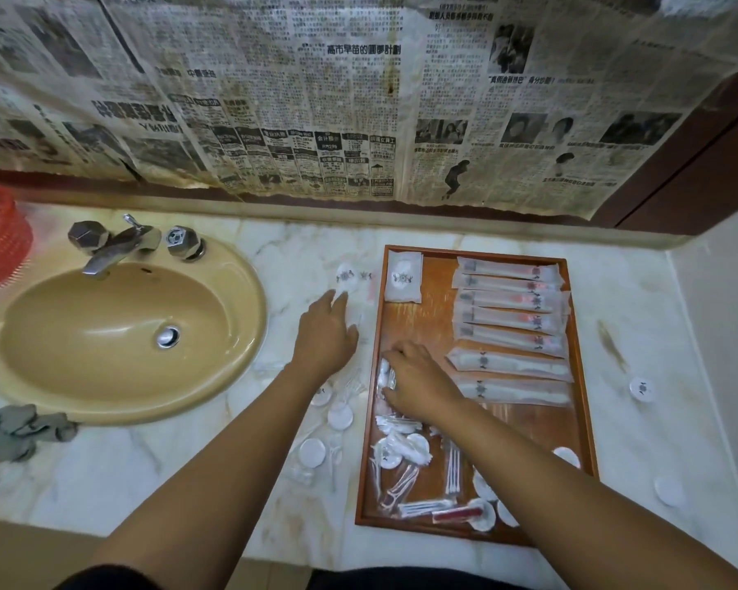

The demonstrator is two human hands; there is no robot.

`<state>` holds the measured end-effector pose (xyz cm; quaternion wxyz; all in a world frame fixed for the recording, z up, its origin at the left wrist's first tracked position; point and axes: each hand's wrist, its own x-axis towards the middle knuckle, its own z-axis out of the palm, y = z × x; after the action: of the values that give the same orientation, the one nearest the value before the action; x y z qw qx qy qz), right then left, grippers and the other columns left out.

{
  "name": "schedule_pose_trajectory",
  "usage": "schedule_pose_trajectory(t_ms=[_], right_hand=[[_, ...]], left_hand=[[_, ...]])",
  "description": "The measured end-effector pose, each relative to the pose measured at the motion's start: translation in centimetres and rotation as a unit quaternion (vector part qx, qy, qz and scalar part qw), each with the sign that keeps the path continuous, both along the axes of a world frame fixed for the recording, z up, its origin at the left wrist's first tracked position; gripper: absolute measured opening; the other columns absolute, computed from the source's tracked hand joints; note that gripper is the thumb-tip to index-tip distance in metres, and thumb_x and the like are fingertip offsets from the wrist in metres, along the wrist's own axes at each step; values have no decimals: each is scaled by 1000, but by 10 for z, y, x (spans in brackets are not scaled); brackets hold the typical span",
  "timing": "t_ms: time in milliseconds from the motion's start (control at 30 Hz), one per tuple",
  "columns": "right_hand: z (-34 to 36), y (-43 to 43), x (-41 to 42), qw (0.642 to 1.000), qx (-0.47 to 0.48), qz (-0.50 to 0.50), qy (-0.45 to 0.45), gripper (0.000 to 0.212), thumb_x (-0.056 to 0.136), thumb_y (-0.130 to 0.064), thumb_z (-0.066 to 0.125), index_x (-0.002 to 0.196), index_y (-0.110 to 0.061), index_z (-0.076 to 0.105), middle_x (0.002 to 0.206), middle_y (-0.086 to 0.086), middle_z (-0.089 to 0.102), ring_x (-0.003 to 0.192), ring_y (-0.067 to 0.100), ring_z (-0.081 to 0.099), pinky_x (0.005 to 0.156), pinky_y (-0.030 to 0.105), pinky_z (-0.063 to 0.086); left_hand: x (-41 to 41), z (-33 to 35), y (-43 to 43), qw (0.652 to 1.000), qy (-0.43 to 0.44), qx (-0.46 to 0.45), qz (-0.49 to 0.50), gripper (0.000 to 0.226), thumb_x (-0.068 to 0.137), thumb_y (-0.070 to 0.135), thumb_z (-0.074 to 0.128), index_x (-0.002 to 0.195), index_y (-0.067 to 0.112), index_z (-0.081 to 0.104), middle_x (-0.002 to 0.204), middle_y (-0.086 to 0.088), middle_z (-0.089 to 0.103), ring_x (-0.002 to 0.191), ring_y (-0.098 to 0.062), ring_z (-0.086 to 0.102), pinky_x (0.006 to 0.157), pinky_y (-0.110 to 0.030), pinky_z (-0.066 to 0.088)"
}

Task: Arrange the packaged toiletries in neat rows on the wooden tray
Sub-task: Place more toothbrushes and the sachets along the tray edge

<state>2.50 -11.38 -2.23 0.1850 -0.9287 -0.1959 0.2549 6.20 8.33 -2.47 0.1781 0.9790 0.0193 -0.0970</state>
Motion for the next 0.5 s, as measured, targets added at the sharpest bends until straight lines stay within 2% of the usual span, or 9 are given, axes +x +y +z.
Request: schedule_pose_trajectory(t_ms=[67, 133, 200, 300, 400, 500], right_hand=[[-3, 0, -1, 1000, -6, 3, -8, 65, 92, -23, 68, 150, -12, 43, 147, 8, 38, 135, 29, 34, 111, 38, 38], [-4, -2, 0, 1000, -3, 0, -12, 64, 91, -19, 70, 150, -13, 44, 142, 7, 41, 133, 28, 36, 108, 36, 39], [-3, -3, 0, 1000, 7, -11, -4, 70, 90, -19, 73, 152, -16, 39, 139, 6, 42, 132, 26, 37, 106, 37, 41], [-3, -4, -1, 1000, 16, -23, 6, 76, 89, -18, 75, 154, -20, 36, 136, 6, 43, 130, 26, 39, 102, 39, 45], [0, -7, -1, 1000, 6, -26, 14, 71, 88, -20, 76, 150, -21, 43, 139, 9, 40, 131, 28, 41, 102, 40, 46], [3, -9, -3, 999, -13, -16, 26, 69, 86, -25, 78, 147, -20, 46, 148, 14, 35, 134, 31, 40, 104, 41, 45]], left_hand=[[16, 3, -4, 998, 38, 15, -40, 76, 93, 26, 61, 159, 10, 26, 164, -20, 23, 146, -39, 30, 117, -49, 29], [27, 5, -7, 994, 65, 51, -74, 80, 90, 27, 61, 160, 13, 24, 166, -17, 18, 148, -38, 27, 117, -49, 27], [29, 6, -9, 991, 91, 67, -74, 79, 90, 29, 62, 159, 15, 25, 166, -16, 18, 147, -38, 28, 117, -50, 27], [21, 2, -10, 991, 117, 44, -46, 84, 87, 26, 65, 159, 15, 23, 166, -17, 15, 146, -39, 29, 116, -51, 29], [9, -3, -6, 992, 114, 20, -43, 94, 80, 13, 68, 160, 12, 18, 162, -18, 21, 142, -39, 34, 113, -48, 35], [1, -4, 3, 994, 103, 17, -42, 97, 78, 8, 70, 160, 12, 18, 149, -16, 40, 129, -37, 45, 103, -44, 42]])
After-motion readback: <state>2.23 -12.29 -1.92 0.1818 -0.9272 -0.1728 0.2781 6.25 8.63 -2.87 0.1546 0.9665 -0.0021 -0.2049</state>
